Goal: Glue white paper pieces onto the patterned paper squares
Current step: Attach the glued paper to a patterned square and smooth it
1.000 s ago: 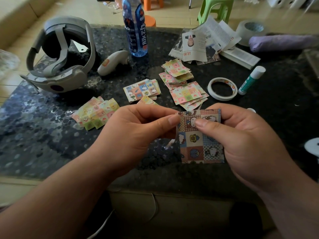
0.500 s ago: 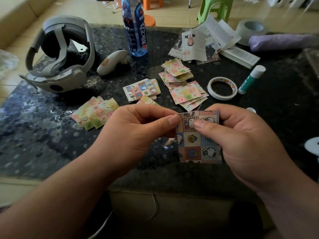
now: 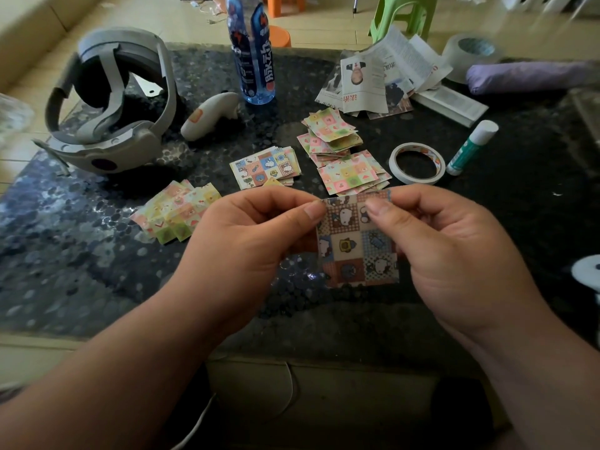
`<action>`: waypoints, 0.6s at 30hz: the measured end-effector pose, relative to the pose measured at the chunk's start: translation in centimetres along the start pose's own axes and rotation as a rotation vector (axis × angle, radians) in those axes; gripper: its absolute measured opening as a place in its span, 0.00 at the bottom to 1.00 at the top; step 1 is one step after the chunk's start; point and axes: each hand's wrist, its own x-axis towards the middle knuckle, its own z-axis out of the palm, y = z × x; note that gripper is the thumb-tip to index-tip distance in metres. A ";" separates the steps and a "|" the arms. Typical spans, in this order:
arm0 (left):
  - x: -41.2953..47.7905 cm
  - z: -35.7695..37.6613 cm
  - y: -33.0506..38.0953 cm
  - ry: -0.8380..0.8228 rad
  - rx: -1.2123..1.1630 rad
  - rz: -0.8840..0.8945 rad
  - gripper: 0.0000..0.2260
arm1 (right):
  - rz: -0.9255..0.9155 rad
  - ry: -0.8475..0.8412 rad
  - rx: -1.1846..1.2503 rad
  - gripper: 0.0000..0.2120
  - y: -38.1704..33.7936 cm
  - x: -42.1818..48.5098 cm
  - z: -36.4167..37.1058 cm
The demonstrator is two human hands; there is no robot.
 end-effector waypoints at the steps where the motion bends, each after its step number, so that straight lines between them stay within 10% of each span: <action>1: 0.0 0.1 0.1 0.006 -0.026 -0.016 0.03 | 0.004 -0.004 0.010 0.08 0.1 0.1 0.1; 18: -0.2 0.1 0.1 0.022 0.055 -0.044 0.05 | -0.038 -0.064 -0.043 0.05 -0.5 -0.7 0.0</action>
